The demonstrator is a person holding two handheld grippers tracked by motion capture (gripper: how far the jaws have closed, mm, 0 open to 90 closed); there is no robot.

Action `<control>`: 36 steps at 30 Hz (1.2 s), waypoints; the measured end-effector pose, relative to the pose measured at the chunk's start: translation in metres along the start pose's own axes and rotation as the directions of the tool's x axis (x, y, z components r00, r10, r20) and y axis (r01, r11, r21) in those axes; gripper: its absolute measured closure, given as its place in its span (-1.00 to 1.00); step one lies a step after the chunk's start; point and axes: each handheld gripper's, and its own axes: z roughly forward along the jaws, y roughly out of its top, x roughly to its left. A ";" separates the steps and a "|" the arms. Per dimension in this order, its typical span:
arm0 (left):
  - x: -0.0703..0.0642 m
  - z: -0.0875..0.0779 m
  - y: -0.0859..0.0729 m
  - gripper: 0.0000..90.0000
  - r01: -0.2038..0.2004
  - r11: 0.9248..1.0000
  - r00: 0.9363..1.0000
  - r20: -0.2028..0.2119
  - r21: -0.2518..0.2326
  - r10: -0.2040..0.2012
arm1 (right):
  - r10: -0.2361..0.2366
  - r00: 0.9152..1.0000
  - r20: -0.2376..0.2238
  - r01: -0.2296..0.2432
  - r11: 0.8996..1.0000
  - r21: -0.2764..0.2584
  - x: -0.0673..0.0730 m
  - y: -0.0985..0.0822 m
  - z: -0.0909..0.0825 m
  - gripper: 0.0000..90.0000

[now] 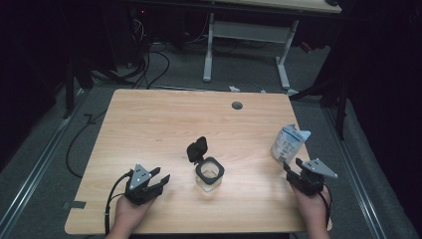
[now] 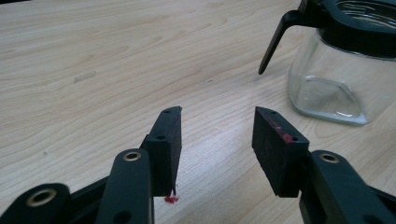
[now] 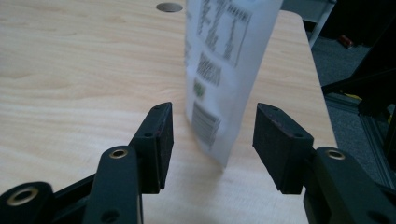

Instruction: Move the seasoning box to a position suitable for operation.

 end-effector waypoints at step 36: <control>0.002 0.000 -0.003 0.16 0.023 1.000 1.000 0.008 0.005 -0.023 | -0.040 0.998 -0.054 0.036 0.996 -0.083 -0.013 0.014 0.025 0.95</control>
